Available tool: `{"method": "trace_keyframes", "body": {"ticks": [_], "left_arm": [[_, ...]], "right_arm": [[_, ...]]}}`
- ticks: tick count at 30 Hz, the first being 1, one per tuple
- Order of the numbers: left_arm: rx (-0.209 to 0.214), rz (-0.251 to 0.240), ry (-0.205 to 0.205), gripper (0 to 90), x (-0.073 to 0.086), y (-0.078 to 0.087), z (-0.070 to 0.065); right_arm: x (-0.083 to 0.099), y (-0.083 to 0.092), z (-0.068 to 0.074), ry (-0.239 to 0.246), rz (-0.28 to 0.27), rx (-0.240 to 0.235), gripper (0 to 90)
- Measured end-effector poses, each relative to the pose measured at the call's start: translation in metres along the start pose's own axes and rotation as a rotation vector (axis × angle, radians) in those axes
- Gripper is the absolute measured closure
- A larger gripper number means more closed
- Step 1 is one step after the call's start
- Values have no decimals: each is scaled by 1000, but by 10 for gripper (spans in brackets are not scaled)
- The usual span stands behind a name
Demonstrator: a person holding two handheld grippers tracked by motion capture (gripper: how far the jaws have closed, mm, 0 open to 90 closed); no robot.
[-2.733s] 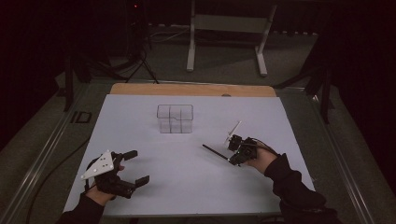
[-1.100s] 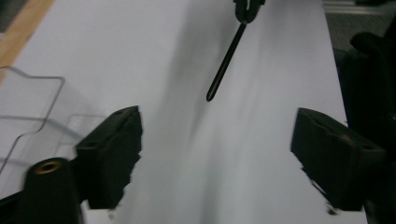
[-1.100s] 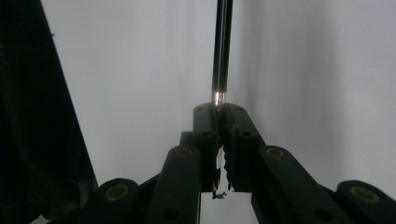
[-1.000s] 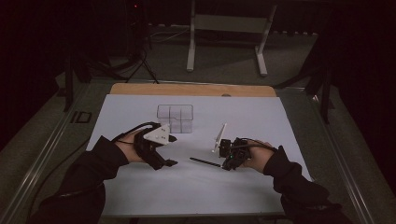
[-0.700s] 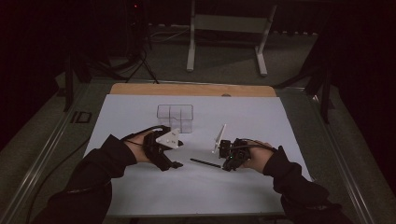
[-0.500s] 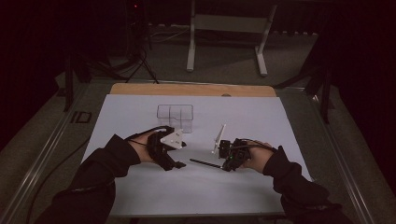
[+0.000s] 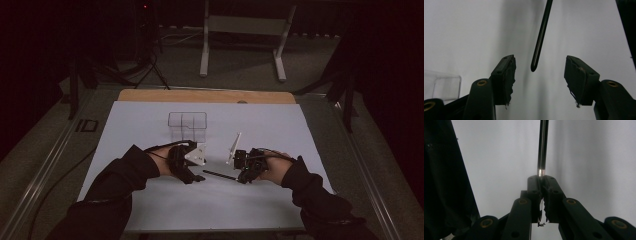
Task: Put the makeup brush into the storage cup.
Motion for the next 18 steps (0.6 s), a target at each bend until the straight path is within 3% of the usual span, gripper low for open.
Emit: {"method": "trace_keyframes", "body": {"ticks": [7,11,18], "left_arm": [[-29,67,-50,497,-1,-15,0],[5,92,-77,634,-1,-20,-4],[19,122,-102,713,-1,-25,-7]], "right_arm": [[-2,-1,1,-5,-2,-11,839],[-3,-3,2,-8,6,-19,838],[-5,-4,3,1,8,-27,838]]}}
Point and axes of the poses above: each handheld gripper's, and its own axes: y roughly backward along the jaws, x roughly out of its underside, z roughly to its left, the point moved 9 cm from there along -y, roughly forward along the jaws, and after that the axes turned 1 degree about z, right-handed, at the moved point
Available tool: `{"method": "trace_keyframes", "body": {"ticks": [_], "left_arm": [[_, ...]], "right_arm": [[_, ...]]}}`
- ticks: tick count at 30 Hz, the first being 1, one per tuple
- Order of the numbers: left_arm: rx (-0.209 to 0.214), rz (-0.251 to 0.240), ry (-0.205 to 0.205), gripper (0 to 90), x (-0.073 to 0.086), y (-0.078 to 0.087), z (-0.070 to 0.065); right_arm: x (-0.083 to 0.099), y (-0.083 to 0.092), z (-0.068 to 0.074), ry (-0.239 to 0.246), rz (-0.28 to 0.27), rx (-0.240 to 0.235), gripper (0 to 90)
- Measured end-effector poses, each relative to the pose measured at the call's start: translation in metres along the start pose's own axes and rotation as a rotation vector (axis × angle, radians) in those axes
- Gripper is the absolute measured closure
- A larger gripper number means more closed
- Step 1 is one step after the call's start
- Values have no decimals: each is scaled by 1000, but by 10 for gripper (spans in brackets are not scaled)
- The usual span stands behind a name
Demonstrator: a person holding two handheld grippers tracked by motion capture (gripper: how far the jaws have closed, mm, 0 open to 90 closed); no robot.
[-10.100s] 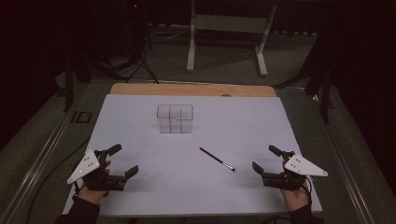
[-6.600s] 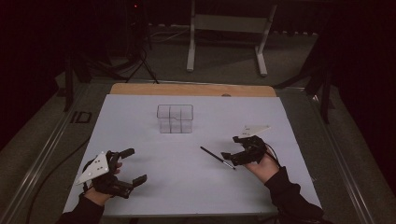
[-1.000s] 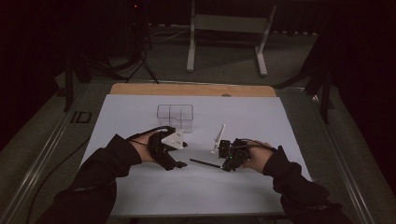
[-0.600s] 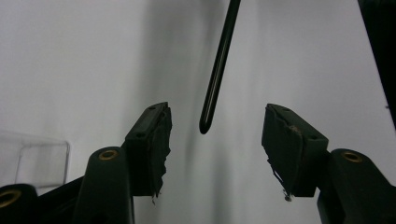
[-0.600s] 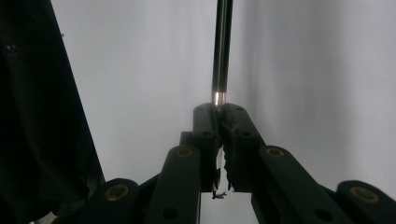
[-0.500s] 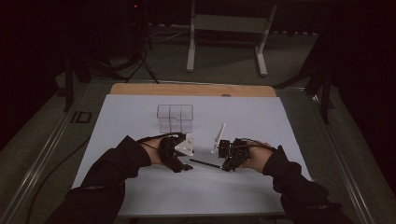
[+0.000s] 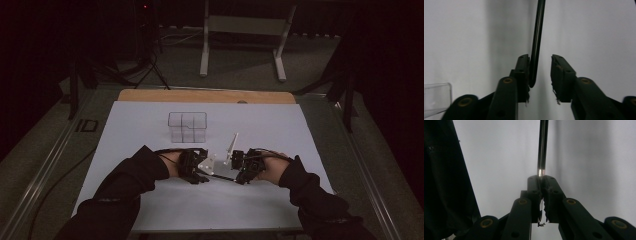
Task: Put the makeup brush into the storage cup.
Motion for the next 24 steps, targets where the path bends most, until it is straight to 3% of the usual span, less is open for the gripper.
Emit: {"method": "trace_keyframes", "body": {"ticks": [6,10,24], "left_arm": [[-13,30,-33,832,1,-2,0],[-23,50,-59,848,2,-3,-1],[-34,68,-68,859,2,-3,-4]], "right_arm": [[-1,-1,3,17,14,-3,838],[-2,-1,3,18,14,-6,838],[-4,-2,6,21,-2,-23,827]]}}
Point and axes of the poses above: each handheld gripper's, and its own axes: y roughly backward along the jaws, x roughly out of its underside, z roughly to its left, the point moved 9 cm from there along -y, roughly forward along the jaws, and after that the axes turned 1 degree about z, right-handed, at the moved point
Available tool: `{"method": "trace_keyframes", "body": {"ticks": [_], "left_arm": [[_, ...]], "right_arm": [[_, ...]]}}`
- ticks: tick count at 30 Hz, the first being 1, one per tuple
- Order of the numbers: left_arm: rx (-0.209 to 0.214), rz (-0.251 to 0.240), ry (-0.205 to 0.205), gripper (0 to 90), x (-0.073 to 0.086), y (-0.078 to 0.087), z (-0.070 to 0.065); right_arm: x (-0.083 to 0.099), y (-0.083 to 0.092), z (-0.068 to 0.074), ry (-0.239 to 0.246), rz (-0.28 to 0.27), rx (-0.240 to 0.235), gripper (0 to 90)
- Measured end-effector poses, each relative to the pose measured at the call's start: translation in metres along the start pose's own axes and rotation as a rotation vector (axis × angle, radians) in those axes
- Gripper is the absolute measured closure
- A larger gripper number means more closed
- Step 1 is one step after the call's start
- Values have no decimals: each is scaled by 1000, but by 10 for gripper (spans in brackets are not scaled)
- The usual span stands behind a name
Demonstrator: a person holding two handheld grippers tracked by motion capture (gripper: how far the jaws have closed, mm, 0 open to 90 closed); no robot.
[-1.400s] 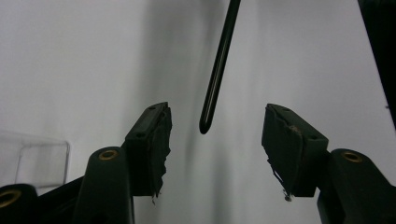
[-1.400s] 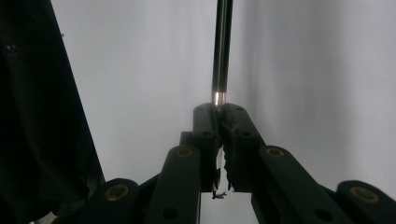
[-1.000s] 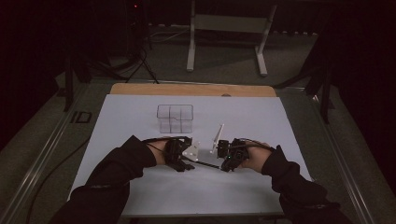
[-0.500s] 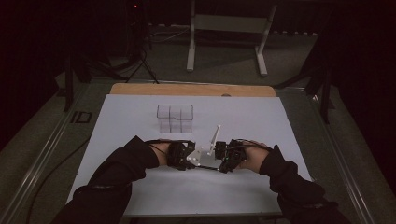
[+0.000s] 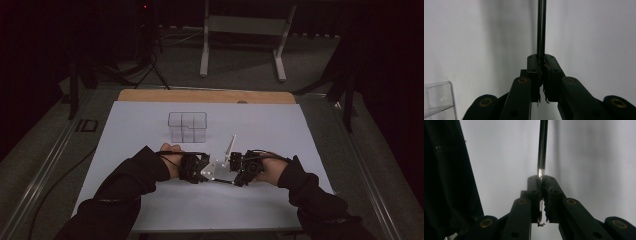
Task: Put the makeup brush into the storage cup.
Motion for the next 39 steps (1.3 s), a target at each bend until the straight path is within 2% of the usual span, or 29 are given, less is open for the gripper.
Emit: {"method": "trace_keyframes", "body": {"ticks": [1,2,3,4,7,8,10,11,12,15,16,17,18,19,20,22,23,24,26,27,28,30,31,32,33,35,37,38,39], "left_arm": [[10,8,8,859,1,0,-1],[-4,11,9,859,2,0,0],[3,14,35,859,3,1,1],[0,18,39,859,5,2,2],[-35,26,89,859,10,3,6],[-26,31,117,859,13,5,7],[-54,41,137,859,17,5,10],[-40,38,162,859,19,5,9],[-71,40,167,859,21,6,11],[-98,42,214,859,27,8,13],[-90,42,236,859,29,8,12],[-103,41,235,859,31,9,12],[-122,32,261,859,32,10,13],[-118,27,280,859,34,11,12],[-140,18,281,859,36,13,13],[-142,-6,312,859,37,15,12],[-162,-16,315,859,38,17,12],[-155,-29,331,859,39,19,11],[-177,-39,345,859,42,21,10],[-161,-40,359,859,44,22,8],[-178,-41,362,859,46,23,8],[-169,-67,404,859,49,25,7],[-191,-76,423,859,51,27,8],[-185,-86,438,859,52,28,7],[-202,-111,458,859,54,30,8],[-205,-132,476,859,55,32,8],[-200,-182,513,859,54,36,8],[-226,-202,526,859,54,38,9],[-223,-213,537,859,54,39,9]], "right_arm": [[0,1,0,-2,-6,7,794],[0,1,-2,-3,-14,16,719],[1,2,-3,4,-14,22,680],[2,4,-4,5,-15,44,630],[2,9,-8,-9,-42,70,558],[2,11,-9,-16,-53,77,535],[1,20,-10,-31,-97,99,438],[1,23,-11,-32,-114,109,422],[1,23,-11,-32,-114,109,422],[1,30,-12,-47,-140,121,375],[1,37,-14,-64,-167,141,361],[2,40,-14,-61,-175,148,337],[3,43,-15,-63,-188,160,326],[4,46,-15,-70,-202,159,299],[4,48,-16,-79,-217,162,266],[8,53,-18,-108,-234,167,241],[9,54,-19,-115,-247,168,198],[11,55,-20,-116,-254,173,191],[13,57,-20,-135,-278,169,170],[14,58,-21,-145,-290,170,165],[15,58,-21,-150,-293,176,150],[16,59,-21,-159,-320,159,139],[16,59,-21,-163,-338,157,138],[17,60,-21,-167,-355,155,138],[16,61,-22,-173,-378,153,138],[17,63,-24,-173,-408,183,140],[18,65,-25,-174,-426,217,139],[18,65,-25,-175,-431,219,139],[18,66,-26,-177,-445,241,140]]}}
Point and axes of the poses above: each handheld gripper's, and its own axes: y roughly backward along the jaws, x roughly out of its underside, z roughly to its left, the point moved 9 cm from there along -y, roughly forward along the jaws, and after that the axes turned 1 degree about z, right-handed, at the moved point
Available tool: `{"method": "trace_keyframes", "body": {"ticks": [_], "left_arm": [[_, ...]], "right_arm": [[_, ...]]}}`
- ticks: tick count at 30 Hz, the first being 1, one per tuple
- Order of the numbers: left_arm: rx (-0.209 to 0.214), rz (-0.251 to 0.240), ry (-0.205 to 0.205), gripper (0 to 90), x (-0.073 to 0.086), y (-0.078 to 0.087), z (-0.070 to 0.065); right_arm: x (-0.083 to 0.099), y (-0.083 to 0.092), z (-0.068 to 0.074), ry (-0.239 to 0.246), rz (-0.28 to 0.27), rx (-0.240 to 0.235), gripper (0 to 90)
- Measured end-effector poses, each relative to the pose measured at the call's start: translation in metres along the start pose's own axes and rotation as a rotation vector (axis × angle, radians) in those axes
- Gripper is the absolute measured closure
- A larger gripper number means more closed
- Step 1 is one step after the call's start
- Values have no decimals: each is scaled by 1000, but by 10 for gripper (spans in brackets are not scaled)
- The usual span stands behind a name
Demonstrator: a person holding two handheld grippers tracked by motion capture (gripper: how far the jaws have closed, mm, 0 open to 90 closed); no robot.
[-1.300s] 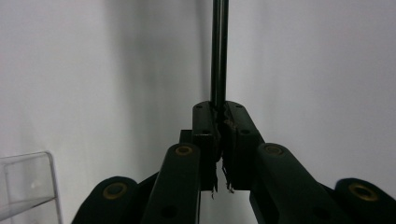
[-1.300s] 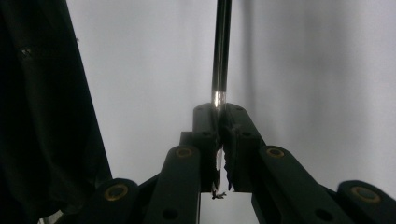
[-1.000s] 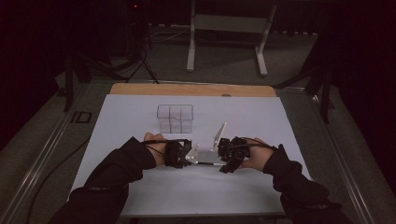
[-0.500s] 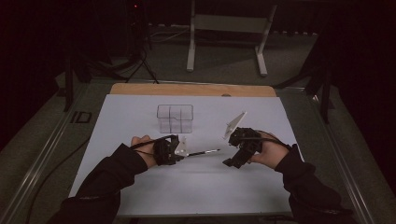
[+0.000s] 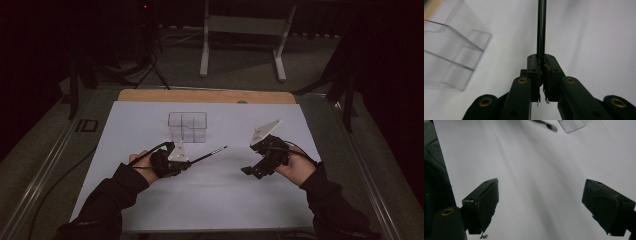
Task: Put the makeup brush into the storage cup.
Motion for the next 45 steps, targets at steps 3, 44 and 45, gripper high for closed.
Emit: {"method": "trace_keyframes", "body": {"ticks": [3,44,45], "left_arm": [[1,-38,24,859,-2,6,-1],[46,-417,351,858,7,4,4],[46,-418,350,858,7,4,4]], "right_arm": [[-1,0,1,7,-32,12,139],[-15,31,0,-184,-318,242,142],[-18,34,1,-179,-331,244,143]]}}
Point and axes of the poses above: each handheld gripper's, and its own axes: y roughly backward along the jaws, x roughly out of its underside, z roughly to its left, the point moved 9 cm from there along -y, roughly forward along the jaws, and after that the axes turned 1 degree about z, right-handed, at the moved point
